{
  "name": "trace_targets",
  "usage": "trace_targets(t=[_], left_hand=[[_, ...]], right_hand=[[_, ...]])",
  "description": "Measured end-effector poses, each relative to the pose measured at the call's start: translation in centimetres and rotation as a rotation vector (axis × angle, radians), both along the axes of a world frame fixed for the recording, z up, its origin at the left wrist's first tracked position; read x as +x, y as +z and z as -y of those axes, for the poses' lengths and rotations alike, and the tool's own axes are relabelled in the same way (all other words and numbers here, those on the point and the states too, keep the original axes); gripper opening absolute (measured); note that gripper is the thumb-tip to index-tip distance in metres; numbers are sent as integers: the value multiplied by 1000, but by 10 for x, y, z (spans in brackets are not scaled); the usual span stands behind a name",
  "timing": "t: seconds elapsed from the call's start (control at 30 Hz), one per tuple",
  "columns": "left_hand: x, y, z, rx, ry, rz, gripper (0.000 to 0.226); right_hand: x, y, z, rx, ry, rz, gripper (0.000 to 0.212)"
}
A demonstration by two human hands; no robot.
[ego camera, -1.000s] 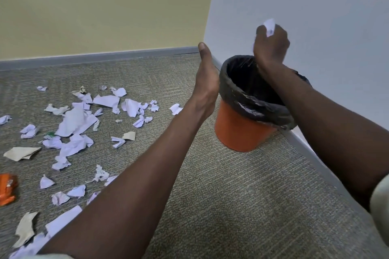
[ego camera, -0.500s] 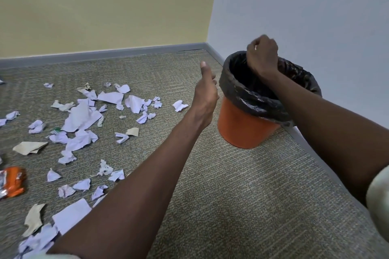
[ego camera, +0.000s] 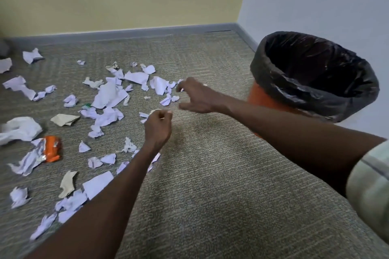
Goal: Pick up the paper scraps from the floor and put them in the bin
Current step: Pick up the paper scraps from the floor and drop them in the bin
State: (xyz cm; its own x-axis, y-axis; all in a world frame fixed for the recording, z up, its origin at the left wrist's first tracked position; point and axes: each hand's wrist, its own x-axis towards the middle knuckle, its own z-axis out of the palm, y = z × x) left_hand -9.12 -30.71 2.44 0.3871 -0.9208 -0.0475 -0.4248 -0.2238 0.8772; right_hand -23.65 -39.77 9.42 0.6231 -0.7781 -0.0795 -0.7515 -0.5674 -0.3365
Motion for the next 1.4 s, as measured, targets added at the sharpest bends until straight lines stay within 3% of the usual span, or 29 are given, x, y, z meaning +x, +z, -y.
trace_targets(t=[0.13, 0.27, 0.33, 0.57, 0.67, 0.83, 0.97, 1.17, 1.3, 1.4], left_hand=[[64, -28, -28, 49, -41, 193, 43], [124, -61, -64, 114, -61, 508, 89], [142, -76, -90, 174, -39, 613, 99], [151, -94, -154, 429, -142, 706, 143], [152, -102, -163, 456, -169, 806, 145], [153, -100, -163, 375, -115, 887, 122], [160, -101, -162, 288, -57, 867, 87], [163, -99, -153, 202, -66, 787, 57], [151, -86, -137, 141, 58, 597, 41], [135, -70, -113, 164, 272, 307, 50]], right_hand=[[39, -35, -25, 210, 190, -212, 86], [76, -66, -44, 260, 359, -357, 118], [90, -76, -51, 239, 429, -417, 129], [128, -108, -76, 183, 433, -441, 141], [139, -121, -85, 139, 474, -444, 140], [156, -135, -93, 178, 546, -277, 122], [164, -139, -95, 182, 627, -177, 78], [156, -139, -95, 168, 568, -114, 31], [145, -128, -87, 325, 342, -37, 18], [137, -114, -79, 524, 77, 83, 13]])
